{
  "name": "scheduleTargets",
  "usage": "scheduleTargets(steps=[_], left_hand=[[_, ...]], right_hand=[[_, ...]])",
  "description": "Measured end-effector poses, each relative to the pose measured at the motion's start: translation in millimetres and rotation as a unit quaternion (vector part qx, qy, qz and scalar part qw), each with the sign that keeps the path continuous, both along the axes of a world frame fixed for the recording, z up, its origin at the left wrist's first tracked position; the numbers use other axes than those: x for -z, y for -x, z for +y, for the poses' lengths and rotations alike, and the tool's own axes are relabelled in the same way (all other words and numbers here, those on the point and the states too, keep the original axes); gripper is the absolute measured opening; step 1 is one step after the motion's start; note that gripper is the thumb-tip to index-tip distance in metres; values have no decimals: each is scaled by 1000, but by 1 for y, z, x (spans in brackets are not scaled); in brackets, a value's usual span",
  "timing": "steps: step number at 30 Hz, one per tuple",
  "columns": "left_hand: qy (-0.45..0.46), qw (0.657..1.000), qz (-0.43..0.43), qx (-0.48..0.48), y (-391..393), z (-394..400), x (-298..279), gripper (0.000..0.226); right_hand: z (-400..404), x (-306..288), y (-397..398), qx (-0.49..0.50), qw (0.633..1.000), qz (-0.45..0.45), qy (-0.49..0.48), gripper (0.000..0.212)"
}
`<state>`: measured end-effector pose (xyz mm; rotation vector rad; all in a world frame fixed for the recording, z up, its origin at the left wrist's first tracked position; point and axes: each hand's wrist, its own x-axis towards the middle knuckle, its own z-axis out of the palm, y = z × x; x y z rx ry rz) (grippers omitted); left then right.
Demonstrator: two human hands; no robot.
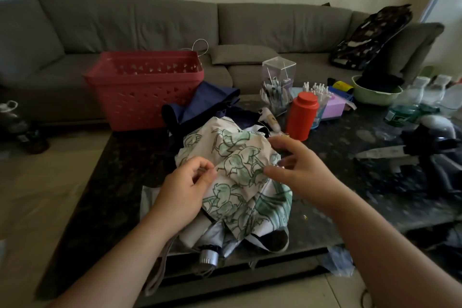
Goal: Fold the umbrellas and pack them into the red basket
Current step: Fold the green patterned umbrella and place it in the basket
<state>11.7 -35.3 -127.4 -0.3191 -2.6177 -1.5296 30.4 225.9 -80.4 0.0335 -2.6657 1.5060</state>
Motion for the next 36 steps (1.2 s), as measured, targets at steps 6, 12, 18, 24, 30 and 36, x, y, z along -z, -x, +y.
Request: scheduleTargets(steps=[6, 12, 18, 24, 30, 36], left_hand=[[-1, 1000, -17, 1, -3, 0, -3, 22], [345, 921, -158, 88, -20, -5, -12, 83], [382, 914, -115, 69, -31, 19, -4, 49], [325, 943, -66, 25, -19, 17, -11, 77], [250, 962, 86, -73, 4, -30, -58, 43], [189, 973, 99, -93, 9, -70, -70, 44]], right_hand=[[18, 1, 17, -101, 992, -66, -38, 104], [25, 25, 33, -79, 984, -84, -133, 99], [31, 39, 35, -110, 969, -134, -178, 116], [28, 18, 28, -61, 997, -8, -35, 87], [15, -20, 10, -54, 964, 57, 255, 34], [-1, -23, 17, -226, 895, -25, 385, 50]])
